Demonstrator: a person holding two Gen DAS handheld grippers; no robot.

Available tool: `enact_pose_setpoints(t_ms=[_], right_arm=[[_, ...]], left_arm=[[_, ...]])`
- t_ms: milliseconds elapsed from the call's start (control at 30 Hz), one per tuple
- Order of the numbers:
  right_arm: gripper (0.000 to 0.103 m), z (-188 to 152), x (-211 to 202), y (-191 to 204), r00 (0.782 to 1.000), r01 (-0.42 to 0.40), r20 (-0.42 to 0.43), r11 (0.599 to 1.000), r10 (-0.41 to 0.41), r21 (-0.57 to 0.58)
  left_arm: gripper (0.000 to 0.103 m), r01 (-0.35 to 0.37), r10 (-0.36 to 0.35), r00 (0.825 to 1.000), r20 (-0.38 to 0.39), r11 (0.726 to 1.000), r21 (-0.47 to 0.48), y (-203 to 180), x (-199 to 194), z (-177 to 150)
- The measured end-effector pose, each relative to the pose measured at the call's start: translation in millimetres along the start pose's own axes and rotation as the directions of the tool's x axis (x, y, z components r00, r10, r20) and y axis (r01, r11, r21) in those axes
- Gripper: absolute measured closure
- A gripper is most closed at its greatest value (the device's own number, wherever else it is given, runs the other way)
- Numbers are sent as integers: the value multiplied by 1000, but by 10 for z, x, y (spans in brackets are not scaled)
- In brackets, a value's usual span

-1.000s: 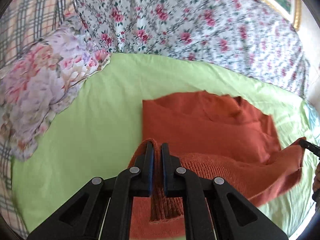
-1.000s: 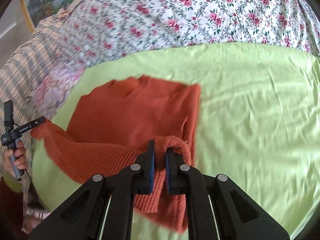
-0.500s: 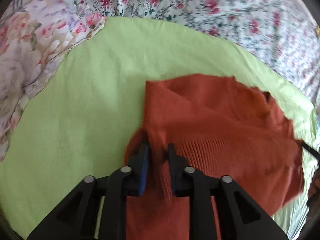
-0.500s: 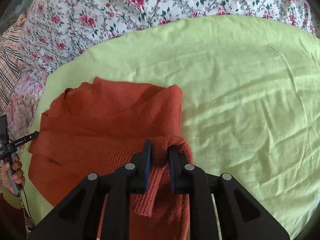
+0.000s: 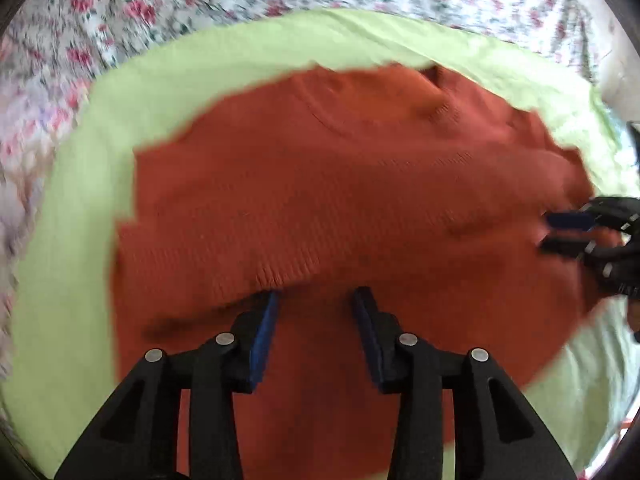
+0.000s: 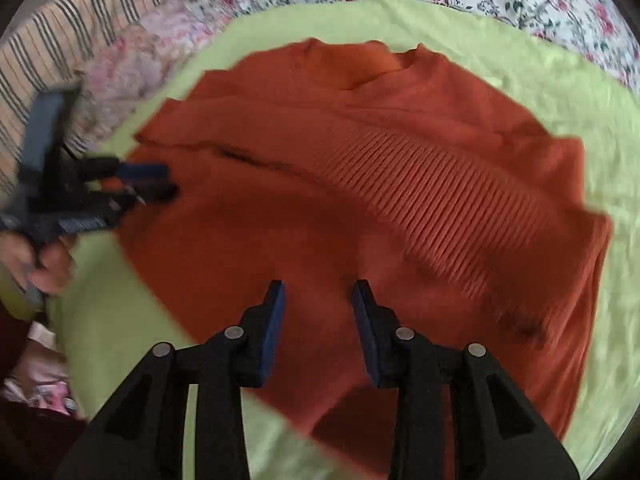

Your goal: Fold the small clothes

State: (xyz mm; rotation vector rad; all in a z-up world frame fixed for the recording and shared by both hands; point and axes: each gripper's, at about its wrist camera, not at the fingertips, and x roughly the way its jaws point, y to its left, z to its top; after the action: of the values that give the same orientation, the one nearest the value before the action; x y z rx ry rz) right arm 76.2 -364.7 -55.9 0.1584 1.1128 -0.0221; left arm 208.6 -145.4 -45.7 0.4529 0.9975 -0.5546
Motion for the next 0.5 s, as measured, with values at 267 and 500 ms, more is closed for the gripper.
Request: enact_pose_setpoints(t_ms=[267,500], right_arm=[[67,506,-262,-1052,942,239,136,899,-306,367],[66,12,-450,-793,972,133,135,923,-193,362]], left_arm=[[58,-189,201,979,29,954,-234,900,194,614],[52,-144,151,988,-3,935,-325,895,65,-95]])
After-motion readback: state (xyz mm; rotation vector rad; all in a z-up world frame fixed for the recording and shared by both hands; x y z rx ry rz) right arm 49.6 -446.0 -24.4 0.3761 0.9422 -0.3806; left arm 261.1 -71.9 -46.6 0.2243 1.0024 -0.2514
